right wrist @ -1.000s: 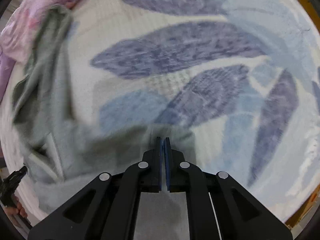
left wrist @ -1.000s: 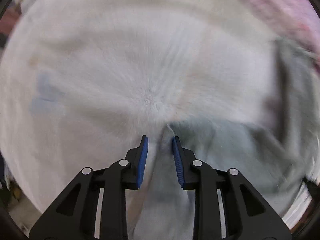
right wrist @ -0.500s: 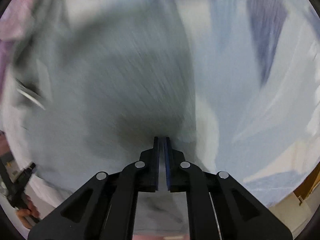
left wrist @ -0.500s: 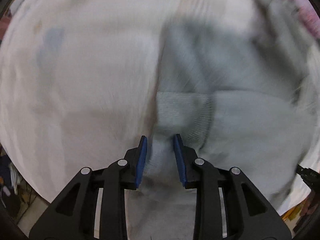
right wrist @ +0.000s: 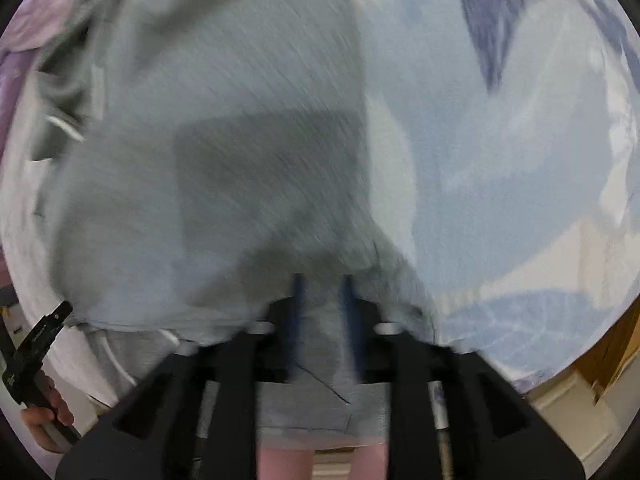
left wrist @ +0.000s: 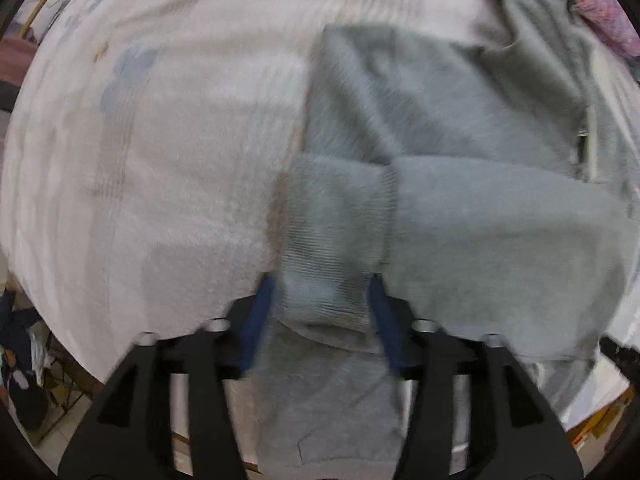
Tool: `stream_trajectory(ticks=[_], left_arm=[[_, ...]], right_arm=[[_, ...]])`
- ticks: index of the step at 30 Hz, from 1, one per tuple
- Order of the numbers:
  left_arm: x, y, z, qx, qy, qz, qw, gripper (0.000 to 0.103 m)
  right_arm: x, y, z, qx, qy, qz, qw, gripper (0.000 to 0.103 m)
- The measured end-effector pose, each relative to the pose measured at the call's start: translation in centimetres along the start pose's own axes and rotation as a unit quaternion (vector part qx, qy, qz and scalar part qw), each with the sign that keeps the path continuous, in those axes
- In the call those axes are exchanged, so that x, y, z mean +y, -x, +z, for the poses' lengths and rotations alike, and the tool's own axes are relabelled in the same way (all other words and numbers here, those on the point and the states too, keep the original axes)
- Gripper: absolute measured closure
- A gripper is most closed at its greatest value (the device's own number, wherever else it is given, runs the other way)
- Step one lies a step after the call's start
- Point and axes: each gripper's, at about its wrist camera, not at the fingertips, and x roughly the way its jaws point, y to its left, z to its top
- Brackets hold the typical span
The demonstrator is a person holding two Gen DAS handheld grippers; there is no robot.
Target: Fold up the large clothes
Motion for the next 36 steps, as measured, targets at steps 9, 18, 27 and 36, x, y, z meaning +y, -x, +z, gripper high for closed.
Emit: stream_trajectory(ticks=[9, 18, 27, 36], left_arm=[[-4.0, 3.4, 7.4, -0.001, -0.005, -0.03, 0.9995, 0.042], [-10.3, 8.5, 17.4, -0.06, -0.019, -0.071, 0.9955, 0.036], [-14.3, 3.8, 26.5, -0.083, -0.034, -0.11, 0.99, 0.033], [-21.1, -2.8, 34.6, -0.073, -0.096, -0.12, 0.9855, 0.023]], right_arm=[[7.0, 4.5, 2.7, -0.023, 0.019, 0.056, 0.998, 0.047], [15.4, 7.6, 2.9, -0.064, 0.058, 0.088, 0.992, 0.047], [19.8, 6.1, 14.5, -0.093, 0.046, 0.102, 0.989, 0.047], [22.1, 2.9, 25.1, -0.072, 0.042, 0.115, 0.99, 0.045]])
